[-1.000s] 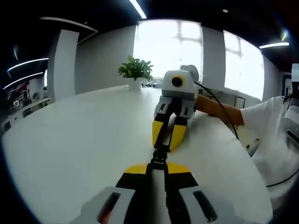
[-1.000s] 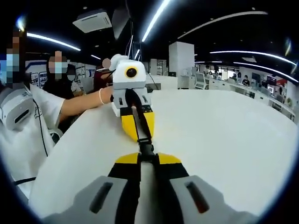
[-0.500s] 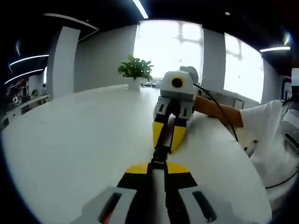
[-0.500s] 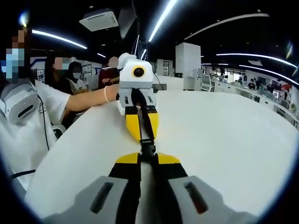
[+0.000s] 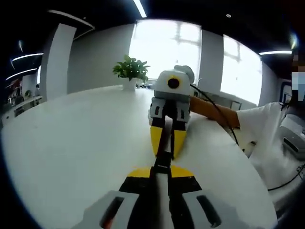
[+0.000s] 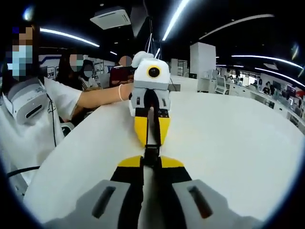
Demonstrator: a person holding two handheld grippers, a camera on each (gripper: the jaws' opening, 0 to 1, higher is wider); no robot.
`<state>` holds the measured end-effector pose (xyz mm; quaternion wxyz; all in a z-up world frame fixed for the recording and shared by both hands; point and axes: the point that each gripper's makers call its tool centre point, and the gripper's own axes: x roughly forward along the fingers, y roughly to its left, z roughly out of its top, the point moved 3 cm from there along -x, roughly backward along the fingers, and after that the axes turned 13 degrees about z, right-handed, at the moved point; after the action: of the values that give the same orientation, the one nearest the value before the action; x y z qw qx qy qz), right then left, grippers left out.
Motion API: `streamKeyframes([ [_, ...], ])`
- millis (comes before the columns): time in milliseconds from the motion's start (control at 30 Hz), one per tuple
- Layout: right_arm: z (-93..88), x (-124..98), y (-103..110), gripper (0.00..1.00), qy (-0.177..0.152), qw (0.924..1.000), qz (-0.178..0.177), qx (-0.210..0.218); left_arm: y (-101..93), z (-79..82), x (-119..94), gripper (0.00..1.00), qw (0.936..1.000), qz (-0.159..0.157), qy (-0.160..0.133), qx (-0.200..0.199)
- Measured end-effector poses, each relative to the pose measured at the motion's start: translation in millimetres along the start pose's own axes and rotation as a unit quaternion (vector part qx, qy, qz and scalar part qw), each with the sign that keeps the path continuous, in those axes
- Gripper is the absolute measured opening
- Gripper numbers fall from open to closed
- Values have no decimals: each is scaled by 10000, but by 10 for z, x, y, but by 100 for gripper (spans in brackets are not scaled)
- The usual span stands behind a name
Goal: Snap the two parts of the plastic buckle together until the buckle closes and remains connected.
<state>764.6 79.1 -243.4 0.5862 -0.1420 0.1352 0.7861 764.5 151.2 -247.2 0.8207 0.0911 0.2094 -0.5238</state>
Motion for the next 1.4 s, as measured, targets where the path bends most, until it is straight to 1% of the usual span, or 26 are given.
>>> streamKeyframes([
  [33,-2,0,2,10,-12,10000,-15,2,-13,-2,-3,8,9999,82,-29,98],
  [100,-8,-6,2,10,-86,9999,-61,30,-38,-14,-15,9,9999,124,-44,79],
  [167,-13,-5,7,11,-164,9998,-68,26,-56,-22,-21,10,9997,165,-88,167],
  [200,-6,-1,6,11,-151,9999,-79,20,-69,-23,-22,10,9994,207,-103,249],
  [333,3,9,-12,12,-98,9998,-147,-21,-52,-23,-23,11,9990,231,-122,355],
  [433,6,17,-33,17,-101,9997,-204,-14,-21,-19,-24,11,9988,268,-131,395],
  [467,5,18,-32,17,-103,9997,-207,-3,-12,-18,-25,12,9987,300,-134,402],
  [533,4,17,-35,17,-111,9997,-210,1,-9,-18,-30,18,9985,348,-144,391],
  [600,3,17,-39,17,-121,9997,-215,4,21,-15,-30,20,9985,406,-143,348],
  [833,3,17,-52,17,-148,9995,-270,-1,41,-11,-40,21,9978,507,-148,395],
  [867,1,18,-49,15,-154,9995,-276,-6,35,-6,-48,21,9978,509,-150,402],
  [900,2,20,-47,13,-156,9995,-270,-19,16,6,-58,21,9976,525,-174,410],
  [1000,0,29,-44,13,-185,9995,-274,-2,-27,59,-92,21,9975,512,-272,396],
  [1100,-1,25,-50,13,-186,9994,-278,-6,-35,87,-116,21,9967,629,-287,421],
  [1200,-5,15,-59,13,-194,9994,-299,-5,-9,95,-133,20,9962,777,-265,298],
  [1300,-4,17,-55,13,-190,9993,-314,-8,-18,110,-171,20,9969,711,-311,157],
  [1400,4,20,-48,13,-149,9994,-306,-53,-17,120,-200,20,9962,778,-324,204],
])
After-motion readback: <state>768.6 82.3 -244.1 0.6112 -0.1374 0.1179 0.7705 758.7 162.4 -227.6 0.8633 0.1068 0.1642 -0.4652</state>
